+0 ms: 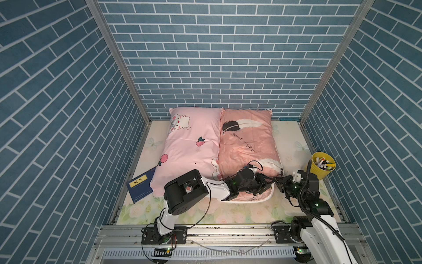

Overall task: Zip up pillowcases
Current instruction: Zip the zipper on the pillowcase.

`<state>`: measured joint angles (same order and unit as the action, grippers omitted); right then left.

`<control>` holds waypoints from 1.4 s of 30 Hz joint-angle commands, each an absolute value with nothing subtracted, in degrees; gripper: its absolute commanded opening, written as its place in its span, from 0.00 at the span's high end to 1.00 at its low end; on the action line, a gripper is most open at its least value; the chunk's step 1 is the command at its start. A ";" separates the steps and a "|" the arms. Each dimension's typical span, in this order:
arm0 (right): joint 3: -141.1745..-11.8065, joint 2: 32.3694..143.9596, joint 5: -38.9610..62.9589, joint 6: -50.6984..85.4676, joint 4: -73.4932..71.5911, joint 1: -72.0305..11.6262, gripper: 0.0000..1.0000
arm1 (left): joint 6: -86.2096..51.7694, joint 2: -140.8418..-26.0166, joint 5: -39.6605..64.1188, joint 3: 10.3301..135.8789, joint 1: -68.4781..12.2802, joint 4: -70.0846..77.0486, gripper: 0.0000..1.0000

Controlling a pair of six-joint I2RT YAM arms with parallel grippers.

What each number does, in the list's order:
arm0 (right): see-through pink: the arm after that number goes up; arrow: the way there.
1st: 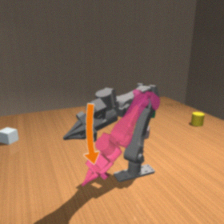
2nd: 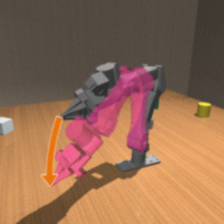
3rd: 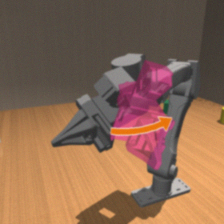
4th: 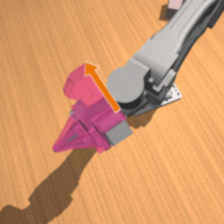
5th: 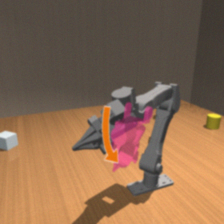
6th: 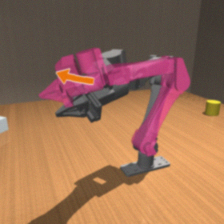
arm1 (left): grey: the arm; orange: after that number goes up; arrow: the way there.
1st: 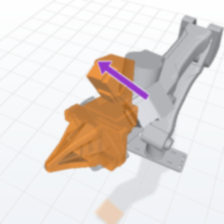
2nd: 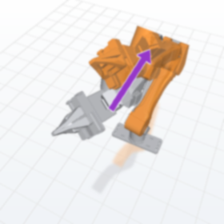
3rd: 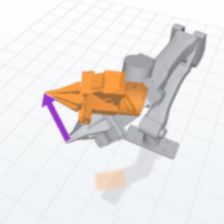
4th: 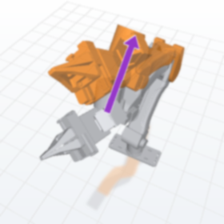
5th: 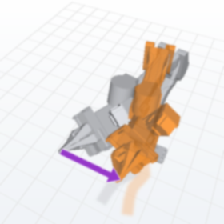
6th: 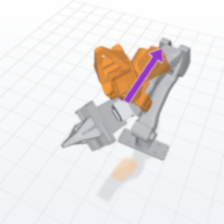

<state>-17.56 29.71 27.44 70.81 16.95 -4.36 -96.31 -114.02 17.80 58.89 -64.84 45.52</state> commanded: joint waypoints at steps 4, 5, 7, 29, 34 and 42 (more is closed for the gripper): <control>-13.20 28.76 26.10 79.15 7.85 -4.57 1.00 | -98.24 -115.77 17.10 59.06 -65.48 48.78 0.57; -12.93 29.00 26.64 79.49 7.39 -4.62 1.00 | -98.42 -115.91 16.94 59.14 -65.33 49.10 0.56; -12.57 28.63 27.23 80.33 7.08 -4.58 1.00 | -98.87 -116.36 16.78 59.32 -65.13 50.17 0.56; -8.58 23.55 26.01 84.31 10.39 -6.98 1.00 | -101.41 -116.12 14.14 57.44 -64.25 55.53 0.69; -8.26 24.34 24.70 84.55 8.93 -7.91 1.00 | -101.68 -115.71 13.98 56.67 -64.34 55.57 0.70; -8.33 21.02 21.09 84.08 11.50 -7.91 1.00 | -102.38 -115.36 13.95 54.49 -64.29 56.73 0.72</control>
<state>-9.58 21.89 23.35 82.30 10.31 -7.57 -102.28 -115.94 14.33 55.00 -64.42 54.30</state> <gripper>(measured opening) 0.055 0.289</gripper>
